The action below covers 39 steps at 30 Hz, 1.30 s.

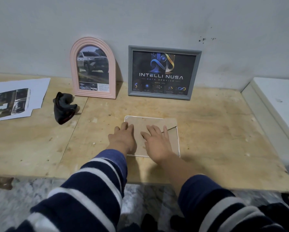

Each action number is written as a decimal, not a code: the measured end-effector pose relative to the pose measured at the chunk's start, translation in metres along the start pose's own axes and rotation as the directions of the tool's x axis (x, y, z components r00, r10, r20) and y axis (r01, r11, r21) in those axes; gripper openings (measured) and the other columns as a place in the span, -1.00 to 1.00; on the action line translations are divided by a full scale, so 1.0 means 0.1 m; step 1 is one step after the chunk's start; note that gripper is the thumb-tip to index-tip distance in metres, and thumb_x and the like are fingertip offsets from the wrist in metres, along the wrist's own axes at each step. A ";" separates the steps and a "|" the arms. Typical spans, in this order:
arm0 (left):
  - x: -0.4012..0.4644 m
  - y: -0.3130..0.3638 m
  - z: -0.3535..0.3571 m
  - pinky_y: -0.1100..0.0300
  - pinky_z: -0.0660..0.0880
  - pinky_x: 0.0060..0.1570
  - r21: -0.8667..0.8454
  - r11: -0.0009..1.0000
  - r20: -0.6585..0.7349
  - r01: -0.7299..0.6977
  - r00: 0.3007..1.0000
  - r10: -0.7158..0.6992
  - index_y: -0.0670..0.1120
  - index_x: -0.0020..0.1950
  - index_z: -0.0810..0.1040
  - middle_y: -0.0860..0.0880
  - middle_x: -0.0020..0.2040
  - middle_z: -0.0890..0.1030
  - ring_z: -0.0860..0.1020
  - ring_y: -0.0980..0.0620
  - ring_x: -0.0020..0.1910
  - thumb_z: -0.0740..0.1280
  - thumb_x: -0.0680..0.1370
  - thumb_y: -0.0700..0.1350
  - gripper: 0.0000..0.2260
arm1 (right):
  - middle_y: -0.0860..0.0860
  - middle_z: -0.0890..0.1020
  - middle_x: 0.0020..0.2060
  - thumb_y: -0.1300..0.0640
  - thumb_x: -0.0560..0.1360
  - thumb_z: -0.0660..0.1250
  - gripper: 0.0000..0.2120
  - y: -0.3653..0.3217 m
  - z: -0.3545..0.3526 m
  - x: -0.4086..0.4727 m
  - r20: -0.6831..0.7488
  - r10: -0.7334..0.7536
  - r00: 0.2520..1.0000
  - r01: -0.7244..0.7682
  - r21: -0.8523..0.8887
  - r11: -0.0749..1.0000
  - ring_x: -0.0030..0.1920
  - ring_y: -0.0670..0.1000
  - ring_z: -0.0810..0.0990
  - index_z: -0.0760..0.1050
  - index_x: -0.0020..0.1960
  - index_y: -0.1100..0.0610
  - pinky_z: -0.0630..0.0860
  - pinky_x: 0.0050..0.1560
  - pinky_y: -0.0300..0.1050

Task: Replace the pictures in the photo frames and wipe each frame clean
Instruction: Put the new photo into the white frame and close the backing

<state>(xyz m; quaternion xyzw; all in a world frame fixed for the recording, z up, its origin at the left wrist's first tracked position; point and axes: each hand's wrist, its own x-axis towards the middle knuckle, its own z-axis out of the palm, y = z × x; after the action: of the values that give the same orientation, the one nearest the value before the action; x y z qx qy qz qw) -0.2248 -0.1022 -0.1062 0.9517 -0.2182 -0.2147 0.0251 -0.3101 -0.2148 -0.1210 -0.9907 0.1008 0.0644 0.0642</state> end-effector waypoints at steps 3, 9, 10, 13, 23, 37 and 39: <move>-0.07 0.02 0.04 -0.03 0.34 0.21 -0.082 0.996 -0.012 0.047 0.999 -0.048 0.01 0.50 0.14 0.04 0.50 0.08 0.21 -0.09 0.39 0.27 0.48 -0.09 -0.39 | 0.01 0.39 0.40 -0.02 0.57 0.07 -0.61 -0.03 0.21 -0.21 -0.124 -0.022 0.992 0.032 0.077 0.996 0.42 0.06 0.31 0.44 0.35 -0.05 0.04 0.46 0.20; -0.19 0.01 0.08 -0.02 0.40 0.13 -0.175 0.980 -0.088 0.091 0.990 -0.107 -0.08 0.45 0.26 0.05 0.50 0.14 0.26 -0.10 0.35 0.22 0.51 -0.20 -0.50 | -0.02 0.62 -0.03 -0.06 0.43 0.18 -0.72 0.03 0.48 -0.35 -0.371 -0.098 0.923 0.160 0.138 0.977 0.04 0.04 0.60 0.62 -0.07 0.00 0.26 0.22 -0.01; -0.20 0.00 0.10 -0.02 0.41 0.13 -0.171 0.981 -0.094 0.087 0.990 -0.104 -0.08 0.46 0.25 0.05 0.50 0.14 0.26 -0.10 0.35 0.21 0.51 -0.20 -0.50 | -0.02 0.60 -0.08 -0.04 0.42 0.19 -0.75 0.03 0.49 -0.36 -0.384 -0.123 0.915 0.186 0.131 0.974 -0.01 0.06 0.61 0.61 -0.11 0.02 0.27 0.18 -0.05; -0.20 0.00 0.11 -0.01 0.39 0.17 -0.154 0.985 -0.095 0.079 0.991 -0.094 -0.08 0.48 0.22 0.05 0.53 0.12 0.25 -0.10 0.38 0.21 0.51 -0.20 -0.48 | -0.03 0.57 -0.17 0.01 0.45 0.17 -0.76 0.02 0.45 -0.35 -0.394 -0.114 0.912 0.196 0.176 0.965 -0.08 0.06 0.59 0.58 -0.19 0.05 0.26 0.09 -0.14; -0.16 -0.01 0.12 0.02 0.35 0.22 -0.123 0.990 -0.125 0.066 0.989 -0.081 -0.08 0.47 0.27 0.03 0.53 0.16 0.28 -0.10 0.37 0.16 0.58 -0.12 -0.56 | 0.02 0.21 0.49 0.39 0.53 0.10 -0.35 0.16 -0.14 0.08 0.022 -0.081 0.996 0.082 -0.065 0.995 0.54 0.08 0.03 0.11 0.53 -0.03 -0.09 0.49 0.26; 0.08 -0.42 -0.16 -0.02 0.34 0.20 -0.207 0.976 -0.166 -0.065 0.986 0.030 0.05 0.32 0.51 0.00 0.29 0.52 0.34 -0.05 0.27 -0.08 0.65 0.16 -0.53 | 0.02 0.44 0.20 0.36 0.43 0.23 -0.58 0.16 -0.36 0.48 0.195 -0.155 0.968 0.182 -0.128 0.975 0.21 0.13 0.37 0.44 0.26 0.11 0.49 -0.04 -0.03; 0.14 -0.50 -0.31 -0.01 0.37 0.19 -0.420 0.906 -0.143 -0.048 0.990 -0.014 0.07 0.21 0.58 -0.07 0.19 0.57 0.42 -0.04 0.17 -0.08 0.64 0.20 -0.52 | 0.00 0.48 0.10 0.32 0.41 0.22 -0.60 0.15 -0.51 0.54 0.236 -0.145 0.961 0.147 0.012 0.989 0.15 0.10 0.44 0.49 0.22 0.10 0.48 -0.07 -0.08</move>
<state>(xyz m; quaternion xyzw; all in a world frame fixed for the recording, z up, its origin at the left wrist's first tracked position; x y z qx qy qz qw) -0.1801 -0.0641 -0.0902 0.9346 -0.1726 -0.1878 0.2480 -0.2546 -0.2466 -0.0803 -0.9810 0.0190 0.1770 0.0775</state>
